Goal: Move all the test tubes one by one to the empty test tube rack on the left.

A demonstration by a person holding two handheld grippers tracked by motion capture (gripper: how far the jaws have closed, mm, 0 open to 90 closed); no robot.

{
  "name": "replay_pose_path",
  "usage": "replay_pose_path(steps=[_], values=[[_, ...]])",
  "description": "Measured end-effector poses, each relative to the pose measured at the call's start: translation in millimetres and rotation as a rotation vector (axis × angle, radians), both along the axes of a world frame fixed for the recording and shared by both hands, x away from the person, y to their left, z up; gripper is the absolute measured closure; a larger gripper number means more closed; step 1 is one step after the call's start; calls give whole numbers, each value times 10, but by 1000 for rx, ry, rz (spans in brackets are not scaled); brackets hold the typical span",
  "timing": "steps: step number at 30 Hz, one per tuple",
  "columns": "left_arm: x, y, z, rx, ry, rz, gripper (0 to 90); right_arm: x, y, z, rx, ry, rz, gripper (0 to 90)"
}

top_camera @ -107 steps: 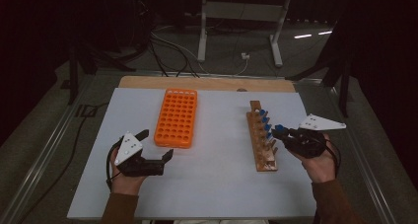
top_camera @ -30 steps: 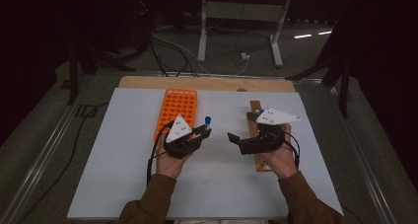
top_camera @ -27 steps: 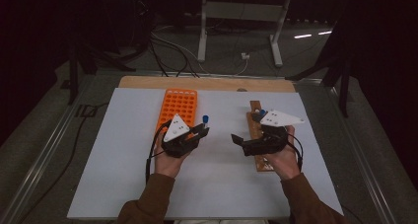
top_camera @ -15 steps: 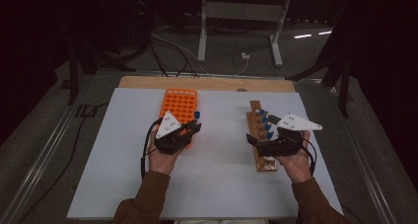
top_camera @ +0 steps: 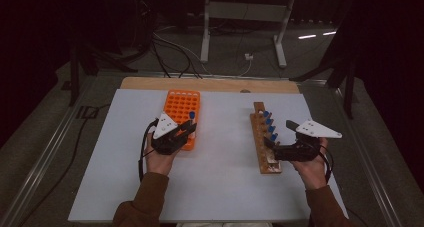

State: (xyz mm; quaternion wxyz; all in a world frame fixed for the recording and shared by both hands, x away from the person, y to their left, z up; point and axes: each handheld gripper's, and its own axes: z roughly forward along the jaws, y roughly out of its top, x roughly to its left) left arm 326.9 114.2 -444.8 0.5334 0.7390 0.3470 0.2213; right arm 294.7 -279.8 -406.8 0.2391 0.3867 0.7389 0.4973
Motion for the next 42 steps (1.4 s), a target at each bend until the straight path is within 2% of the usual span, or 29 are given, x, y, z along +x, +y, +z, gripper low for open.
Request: replay_pose_path(steps=[7, 13, 24, 36, 42], values=[[29, 52, -56, 8, 13, 33, 783, -23, -113, -70, 27, 10, -18, 0], [51, 63, -142, 14, 30, 49, 782, -45, -157, -45, 48, 4, -24, 0], [72, 55, -291, 14, 56, 63, 782, -49, -145, -67, 43, 10, -15, 0], [80, 34, -419, 53, 85, 69, 781, -54, -116, -86, 34, 15, -5, 1], [86, 1, -478, 91, 102, 72, 782, -56, -105, -91, 30, 16, 0, 1]])
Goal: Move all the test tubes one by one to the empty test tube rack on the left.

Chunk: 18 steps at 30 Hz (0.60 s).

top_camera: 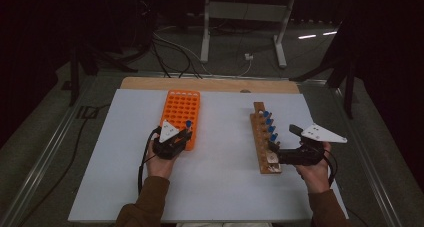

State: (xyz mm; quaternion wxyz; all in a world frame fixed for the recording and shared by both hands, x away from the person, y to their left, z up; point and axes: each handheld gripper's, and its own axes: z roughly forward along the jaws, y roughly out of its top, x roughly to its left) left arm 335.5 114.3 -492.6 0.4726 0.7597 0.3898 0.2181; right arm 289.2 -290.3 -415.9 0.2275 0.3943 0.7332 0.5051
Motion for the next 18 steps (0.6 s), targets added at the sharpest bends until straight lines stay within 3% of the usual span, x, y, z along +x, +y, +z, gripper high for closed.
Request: replay_pose_path(steps=[13, 18], values=[[-26, -41, -70, 50, 12, 4, 782, 4, 13, -13, -6, 7, 4, 1], [-29, -35, -102, 40, 23, 9, 782, 9, 14, -22, -5, 9, 5, 0]])
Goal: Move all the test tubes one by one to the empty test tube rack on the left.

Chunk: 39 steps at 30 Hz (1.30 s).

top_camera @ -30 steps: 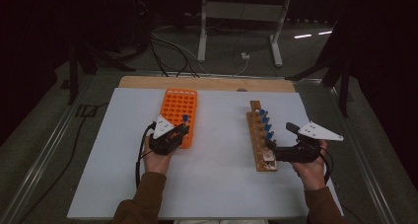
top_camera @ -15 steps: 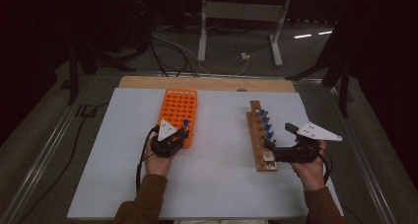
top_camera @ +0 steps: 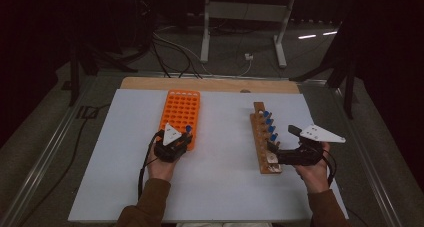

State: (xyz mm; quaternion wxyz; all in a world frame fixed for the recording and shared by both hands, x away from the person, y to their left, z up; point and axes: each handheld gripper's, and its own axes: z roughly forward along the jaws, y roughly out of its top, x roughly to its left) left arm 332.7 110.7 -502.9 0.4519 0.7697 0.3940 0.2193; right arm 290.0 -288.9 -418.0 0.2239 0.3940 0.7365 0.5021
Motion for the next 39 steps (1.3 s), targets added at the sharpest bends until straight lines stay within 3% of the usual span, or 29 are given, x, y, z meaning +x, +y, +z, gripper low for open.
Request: replay_pose_path(steps=[6, 10, 13, 15, 21, 22, 23, 25, 27, 28, 29, 30, 31, 39], values=[[6, 1, 4, 0, 7, -2, 777, 4, 6, -2, -1, 1, 1, 1], [16, 35, 7, -32, 27, 5, 641, 15, 5, -3, -2, 8, -2, 1], [-2, 63, 37, -51, 22, 4, 596, 24, 5, -10, -6, 11, -5, 8], [-18, 88, 70, -74, 13, 19, 510, 35, 6, -22, -11, 17, -4, 8], [-81, 207, 164, -172, 19, 5, 397, 75, 12, -72, -25, 37, -10, 53], [-100, 218, 183, -175, 14, 14, 302, 96, 14, -107, -32, 49, -10, 90], [-120, 226, 202, -179, 11, 22, 302, 96, 14, -107, -32, 49, -10, 90], [-160, 243, 241, -184, -3, 40, 172, 123, 16, -172, -45, 72, -13, 174], [-194, 261, 270, -196, -13, 51, 163, 133, 18, -198, -53, 80, -9, 201], [-207, 268, 280, -206, -16, 57, 147, 141, 20, -222, -61, 86, -9, 240], [-215, 274, 288, -212, -19, 64, 59, 150, 25, -264, -68, 94, -4, 346], [-221, 277, 296, -217, -19, 66, 31, 154, 30, -283, -77, 96, 2, 396], [-225, 276, 302, -216, -21, 69, 31, 154, 30, -283, -77, 96, 2, 396], [-260, 252, 325, -198, -41, 57, 8, 190, 102, -386, -123, 97, -14, 658]])
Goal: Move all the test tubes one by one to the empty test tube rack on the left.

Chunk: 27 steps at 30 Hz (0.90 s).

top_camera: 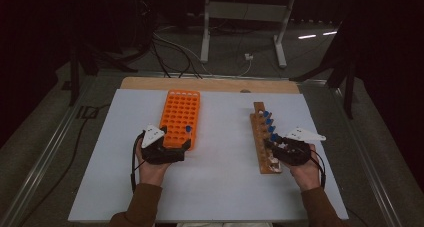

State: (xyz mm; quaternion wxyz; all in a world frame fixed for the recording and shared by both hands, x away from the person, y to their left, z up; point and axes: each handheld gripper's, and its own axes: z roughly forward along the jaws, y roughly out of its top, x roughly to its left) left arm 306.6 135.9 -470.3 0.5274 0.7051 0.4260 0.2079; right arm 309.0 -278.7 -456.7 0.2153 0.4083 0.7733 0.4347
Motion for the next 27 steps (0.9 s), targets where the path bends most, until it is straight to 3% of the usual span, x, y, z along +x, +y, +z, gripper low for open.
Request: replay_pose_path(steps=[5, 17, 27], values=[[-15, -22, 27, 13, -8, -5, 8, 9, 53, -19, -39, -20, -10, 756], [-43, -50, 76, 26, -17, -25, 8, 19, 37, -1, -36, -12, -17, 767], [-53, -73, 118, 38, -23, -38, 8, 5, 17, 184, -16, -25, 1, 767]])
